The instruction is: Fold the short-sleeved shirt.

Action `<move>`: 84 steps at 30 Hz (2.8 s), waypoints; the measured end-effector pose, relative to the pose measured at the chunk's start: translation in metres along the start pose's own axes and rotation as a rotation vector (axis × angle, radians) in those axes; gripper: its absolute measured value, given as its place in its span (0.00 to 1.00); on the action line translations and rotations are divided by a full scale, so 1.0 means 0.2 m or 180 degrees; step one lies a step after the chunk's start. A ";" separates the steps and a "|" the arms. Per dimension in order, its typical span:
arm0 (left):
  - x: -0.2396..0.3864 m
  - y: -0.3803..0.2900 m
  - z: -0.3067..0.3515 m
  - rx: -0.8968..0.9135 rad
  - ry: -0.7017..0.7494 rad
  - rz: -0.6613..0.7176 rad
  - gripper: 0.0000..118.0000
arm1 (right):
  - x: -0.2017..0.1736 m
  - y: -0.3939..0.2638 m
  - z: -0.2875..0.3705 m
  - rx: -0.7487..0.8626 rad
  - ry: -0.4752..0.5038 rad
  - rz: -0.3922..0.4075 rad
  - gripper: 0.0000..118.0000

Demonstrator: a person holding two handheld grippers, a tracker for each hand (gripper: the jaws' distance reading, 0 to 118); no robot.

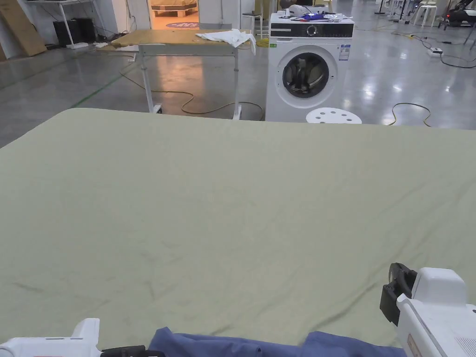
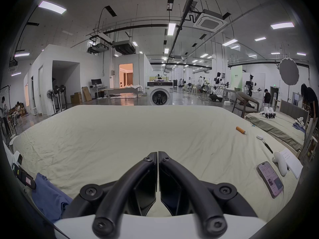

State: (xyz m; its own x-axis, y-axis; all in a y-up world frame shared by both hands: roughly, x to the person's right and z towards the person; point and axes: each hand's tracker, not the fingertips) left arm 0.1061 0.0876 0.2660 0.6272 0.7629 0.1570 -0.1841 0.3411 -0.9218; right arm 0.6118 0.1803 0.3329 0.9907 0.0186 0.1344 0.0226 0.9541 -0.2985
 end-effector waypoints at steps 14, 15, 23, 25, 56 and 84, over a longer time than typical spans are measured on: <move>-0.07 0.03 -0.06 0.0100 -0.0272 0.0022 0.08 | 0.01 -0.01 0.00 -0.0064 -0.0039 -0.0022 0.00; -0.04 0.03 -0.04 0.0116 -0.0211 -0.0092 0.07 | 0.01 -0.01 0.00 -0.0064 -0.0036 -0.0016 0.00; 0.23 0.19 0.28 0.0314 0.0343 -0.0247 0.06 | 0.00 0.00 -0.01 -0.0085 0.0001 0.0017 0.00; 0.36 0.19 0.39 0.0435 0.0646 -0.0375 0.06 | 0.00 0.00 -0.02 -0.0088 0.0022 0.0025 0.00; 1.21 -0.12 -0.64 -0.0640 0.1474 -0.1385 0.07 | 0.04 -0.05 0.01 -0.0199 -0.0015 0.0012 0.00; 0.88 -0.24 -0.83 -0.0759 0.0430 -0.0776 0.09 | 0.07 -0.09 0.03 -0.0256 -0.0060 -0.0014 0.00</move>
State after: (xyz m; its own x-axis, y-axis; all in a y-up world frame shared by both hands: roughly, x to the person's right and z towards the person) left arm 0.3510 0.1151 0.2798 0.7281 0.5900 0.3489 0.1550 0.3542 -0.9223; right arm 0.6237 0.1646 0.3451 0.9879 0.0208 0.1536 0.0384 0.9272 -0.3726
